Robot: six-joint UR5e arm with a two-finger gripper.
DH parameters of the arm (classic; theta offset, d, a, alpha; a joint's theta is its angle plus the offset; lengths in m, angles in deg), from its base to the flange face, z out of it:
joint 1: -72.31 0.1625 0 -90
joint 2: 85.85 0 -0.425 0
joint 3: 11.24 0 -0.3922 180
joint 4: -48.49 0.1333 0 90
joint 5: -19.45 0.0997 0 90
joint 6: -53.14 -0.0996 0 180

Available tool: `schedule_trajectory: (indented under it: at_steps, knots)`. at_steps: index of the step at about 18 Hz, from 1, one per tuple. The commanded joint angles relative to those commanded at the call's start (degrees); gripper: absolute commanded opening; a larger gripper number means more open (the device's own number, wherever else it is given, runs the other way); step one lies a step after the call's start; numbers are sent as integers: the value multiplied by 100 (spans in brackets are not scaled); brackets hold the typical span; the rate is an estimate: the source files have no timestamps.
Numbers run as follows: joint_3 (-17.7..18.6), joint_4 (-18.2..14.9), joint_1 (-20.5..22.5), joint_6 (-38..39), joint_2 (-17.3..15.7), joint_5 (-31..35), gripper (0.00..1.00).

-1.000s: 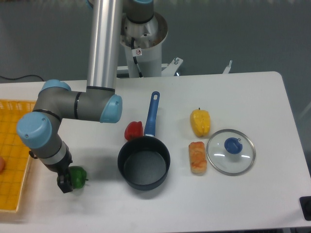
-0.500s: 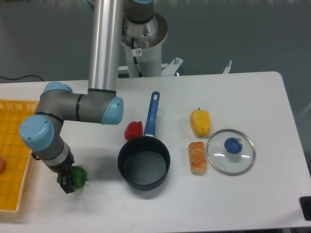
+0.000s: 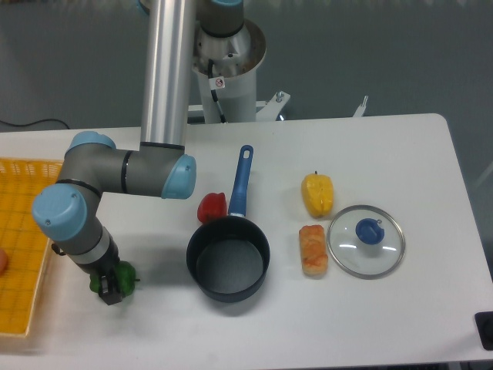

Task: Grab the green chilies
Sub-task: 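Lift the green bell pepper up off the table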

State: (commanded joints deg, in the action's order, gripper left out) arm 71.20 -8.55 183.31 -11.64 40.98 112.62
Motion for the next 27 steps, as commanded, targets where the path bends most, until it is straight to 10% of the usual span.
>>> schedule_trajectory:
  at_steps: [27]
  knots:
    - [299, -202, 536, 905, -1116, -448, 56]
